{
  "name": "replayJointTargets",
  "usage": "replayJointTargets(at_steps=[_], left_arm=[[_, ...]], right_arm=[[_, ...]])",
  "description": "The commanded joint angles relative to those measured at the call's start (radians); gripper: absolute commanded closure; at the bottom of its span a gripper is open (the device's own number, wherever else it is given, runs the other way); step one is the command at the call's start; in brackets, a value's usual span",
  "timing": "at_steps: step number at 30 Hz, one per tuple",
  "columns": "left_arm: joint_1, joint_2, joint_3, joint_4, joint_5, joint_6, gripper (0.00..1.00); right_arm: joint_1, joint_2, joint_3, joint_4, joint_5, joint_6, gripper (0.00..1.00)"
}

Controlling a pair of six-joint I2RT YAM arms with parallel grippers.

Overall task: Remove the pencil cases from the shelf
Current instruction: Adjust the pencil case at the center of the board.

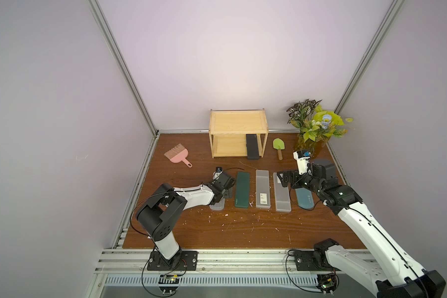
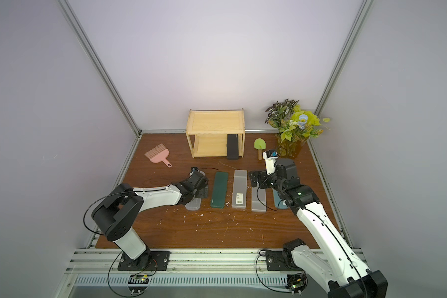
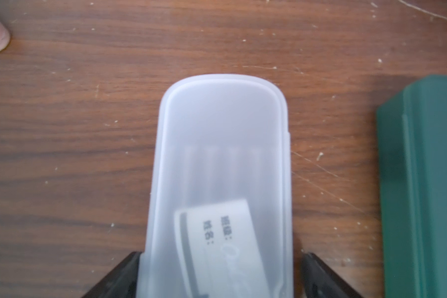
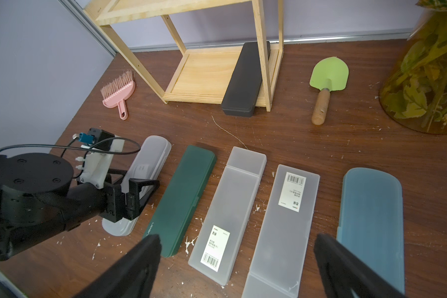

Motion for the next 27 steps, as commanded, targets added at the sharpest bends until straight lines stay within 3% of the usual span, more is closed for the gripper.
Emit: replayJointTargets(at_steps=[1, 6, 27], left_arm=[[0.008, 0.019, 0.009, -0.008, 0.028, 0.015, 0.12], [0.009, 0.018, 0.031, -0.031, 0.027, 0.016, 0.17], [0.009, 0.064, 0.105, -0.03, 0.046, 0.028, 0.13]], right_arm=[[-0.005, -0.01, 0.003, 0.004, 0.013, -0.014, 0.0], [-0.006, -0.008, 0.001, 0.005, 0.017, -0.015, 0.0], [-0.006, 0.0, -0.012, 0.013, 0.021, -0.019, 0.0]])
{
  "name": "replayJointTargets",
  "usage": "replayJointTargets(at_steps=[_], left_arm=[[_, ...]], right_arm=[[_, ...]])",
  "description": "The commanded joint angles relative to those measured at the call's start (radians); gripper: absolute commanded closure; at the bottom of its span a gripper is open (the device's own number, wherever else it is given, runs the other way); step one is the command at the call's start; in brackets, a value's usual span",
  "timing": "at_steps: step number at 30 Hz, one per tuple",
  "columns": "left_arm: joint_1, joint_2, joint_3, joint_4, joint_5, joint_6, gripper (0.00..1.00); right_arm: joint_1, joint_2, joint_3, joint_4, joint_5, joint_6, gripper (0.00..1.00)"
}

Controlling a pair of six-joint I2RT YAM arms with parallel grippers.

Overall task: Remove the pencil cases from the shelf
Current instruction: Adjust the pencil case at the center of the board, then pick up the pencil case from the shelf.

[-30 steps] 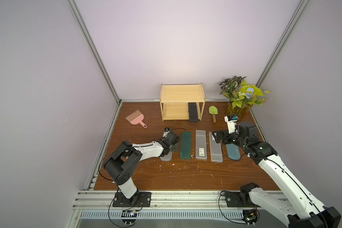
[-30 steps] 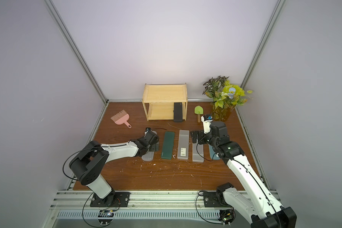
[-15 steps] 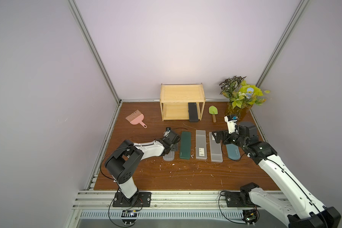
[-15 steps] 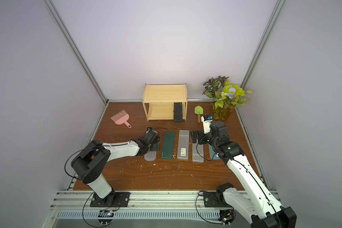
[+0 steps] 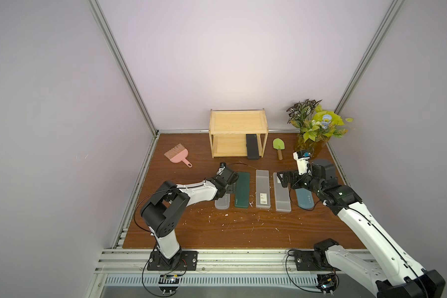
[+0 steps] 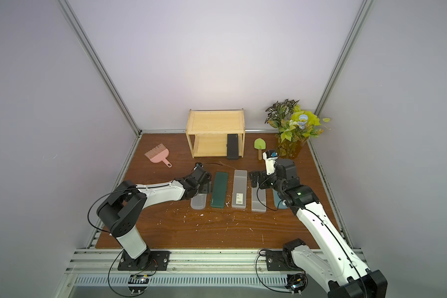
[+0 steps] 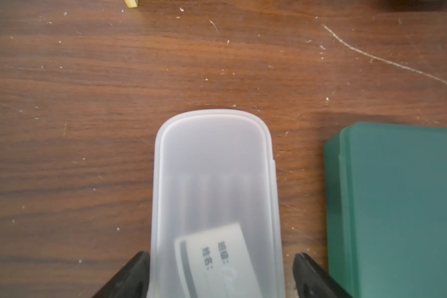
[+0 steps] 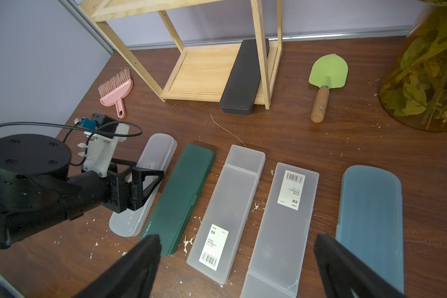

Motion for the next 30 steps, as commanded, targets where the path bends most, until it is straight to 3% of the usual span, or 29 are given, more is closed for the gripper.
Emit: replayJointTargets(at_steps=[1, 7, 15, 19, 21, 26, 30], left_arm=[[0.009, 0.016, 0.004, -0.018, 0.01, 0.006, 0.12], [0.008, -0.017, -0.001, -0.028, -0.025, 0.0, 0.01], [0.008, -0.087, 0.114, -0.084, -0.046, 0.05, 0.01], [0.008, -0.098, 0.17, -0.039, 0.022, 0.081, 0.01], [0.005, -0.084, 0.184, 0.021, 0.067, 0.092, 0.01], [-0.029, 0.042, 0.285, 0.097, 0.028, 0.101, 0.01], [-0.059, 0.154, 0.368, 0.17, -0.003, 0.104, 0.01]], right_arm=[[-0.006, 0.0, -0.004, 0.012, 0.016, -0.018, 0.01], [-0.005, 0.008, -0.005, 0.018, 0.014, -0.019, 0.0], [-0.004, 0.01, 0.0, 0.023, 0.011, -0.018, 0.0], [-0.005, 0.005, -0.002, 0.027, 0.019, -0.02, 0.01], [-0.005, 0.004, -0.006, 0.032, 0.021, -0.02, 0.0], [-0.005, -0.004, 0.001, 0.037, 0.025, -0.015, 0.0], [-0.005, -0.048, 0.01, 0.027, 0.099, -0.018, 0.0]])
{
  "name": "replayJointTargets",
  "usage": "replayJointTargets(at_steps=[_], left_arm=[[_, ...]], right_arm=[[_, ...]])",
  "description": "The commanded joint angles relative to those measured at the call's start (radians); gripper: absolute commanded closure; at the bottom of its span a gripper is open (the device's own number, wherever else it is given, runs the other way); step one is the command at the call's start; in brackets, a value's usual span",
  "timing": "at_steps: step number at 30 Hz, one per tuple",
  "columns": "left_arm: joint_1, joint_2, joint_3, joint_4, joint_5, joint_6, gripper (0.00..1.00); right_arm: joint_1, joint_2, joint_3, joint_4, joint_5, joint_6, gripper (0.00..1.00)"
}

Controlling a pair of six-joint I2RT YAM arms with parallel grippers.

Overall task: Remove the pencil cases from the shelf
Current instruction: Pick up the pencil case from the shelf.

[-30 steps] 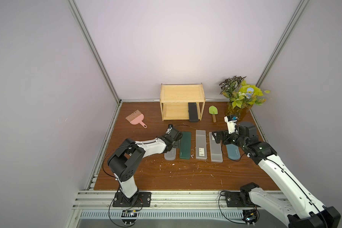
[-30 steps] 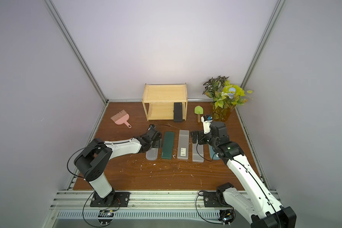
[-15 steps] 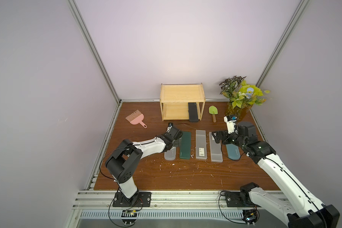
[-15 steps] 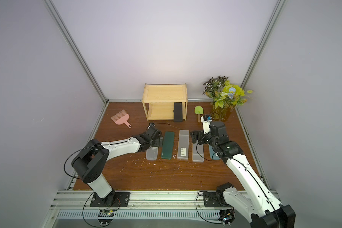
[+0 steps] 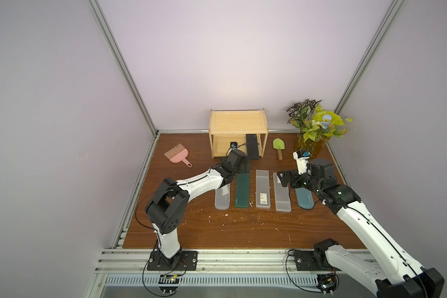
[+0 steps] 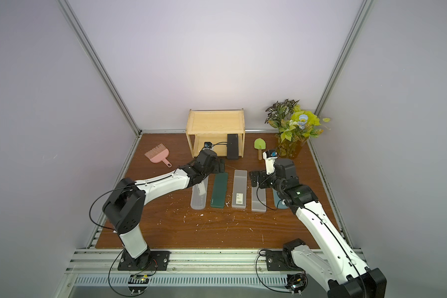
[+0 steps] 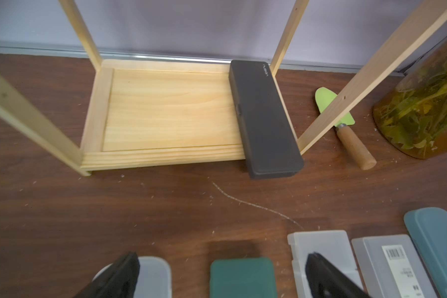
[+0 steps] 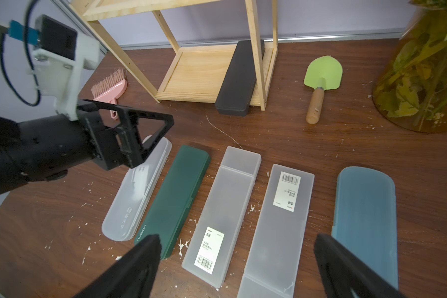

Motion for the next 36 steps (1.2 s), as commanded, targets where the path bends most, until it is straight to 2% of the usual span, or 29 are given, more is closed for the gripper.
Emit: replayJointTargets(at_steps=[1, 11, 19, 26, 36], left_arm=[[-0.033, 0.089, 0.072, 0.065, -0.014, 0.025, 0.01], [-0.051, 0.32, 0.332, 0.055, -0.04, 0.041, 0.01], [-0.052, 0.476, 0.53, -0.034, -0.066, 0.049, 0.01], [-0.049, 0.539, 0.616, -0.077, -0.123, 0.063, 0.01], [-0.034, 0.586, 0.666, -0.103, -0.112, 0.05, 0.01]], right_arm=[[-0.006, -0.065, 0.014, 0.014, 0.083, -0.018, 0.01], [-0.006, -0.127, 0.045, -0.037, 0.138, -0.06, 0.01], [-0.009, -0.131, 0.038, -0.044, 0.142, -0.071, 0.0], [-0.009, -0.125, 0.035, -0.048, 0.149, -0.081, 0.0], [-0.009, -0.117, 0.026, -0.038, 0.148, -0.084, 0.01]])
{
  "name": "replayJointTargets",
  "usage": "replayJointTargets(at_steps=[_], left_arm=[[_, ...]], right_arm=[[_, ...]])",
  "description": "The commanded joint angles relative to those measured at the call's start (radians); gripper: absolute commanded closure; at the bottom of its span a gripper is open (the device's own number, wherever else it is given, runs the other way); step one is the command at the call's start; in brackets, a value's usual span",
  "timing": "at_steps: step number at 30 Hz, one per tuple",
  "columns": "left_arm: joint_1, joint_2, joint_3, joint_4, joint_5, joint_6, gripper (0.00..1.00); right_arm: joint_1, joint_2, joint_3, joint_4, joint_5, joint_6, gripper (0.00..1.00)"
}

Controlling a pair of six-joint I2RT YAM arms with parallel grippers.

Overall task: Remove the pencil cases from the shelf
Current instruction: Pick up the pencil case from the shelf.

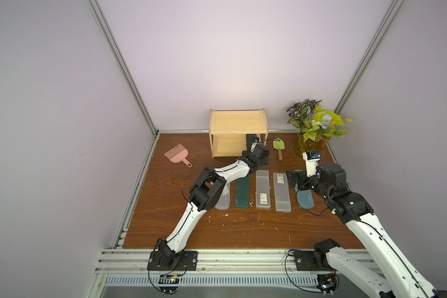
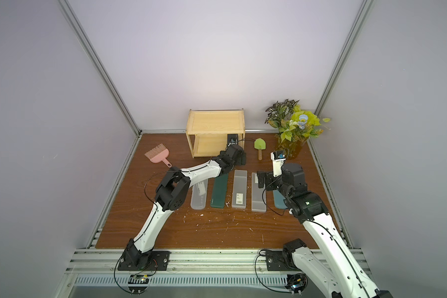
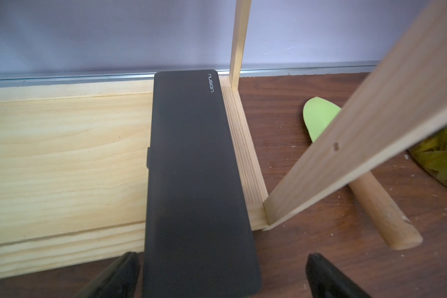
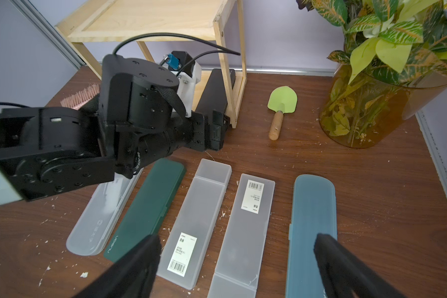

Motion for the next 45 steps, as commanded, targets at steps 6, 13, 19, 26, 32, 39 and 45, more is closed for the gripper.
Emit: replayJointTargets(at_steps=[6, 13, 19, 26, 32, 39, 45], left_arm=[[0.028, 0.029, 0.022, -0.043, 0.009, -0.022, 0.01], [0.039, 0.033, 0.029, -0.053, 0.01, -0.019, 0.11], [0.041, 0.042, 0.043, -0.075, 0.018, -0.016, 0.24], [0.041, 0.034, 0.042, -0.093, 0.014, -0.014, 0.42], [0.04, -0.025, -0.024, -0.074, -0.007, -0.008, 0.42], [0.045, -0.147, -0.161, -0.07, -0.039, -0.014, 0.4], [0.068, -0.25, -0.322, -0.07, -0.061, -0.04, 0.38]], right_arm=[[-0.002, 0.008, 0.015, 0.026, 0.016, -0.015, 0.0], [-0.003, 0.013, 0.017, 0.026, 0.017, -0.017, 0.0], [-0.003, 0.013, 0.015, 0.026, 0.016, -0.017, 0.0], [-0.003, 0.013, 0.014, 0.027, 0.017, -0.017, 0.0], [-0.003, 0.013, 0.019, 0.026, 0.013, -0.015, 0.0], [-0.003, 0.013, 0.026, 0.026, 0.002, -0.012, 0.01], [-0.003, 0.009, 0.026, 0.029, -0.008, -0.008, 0.0]])
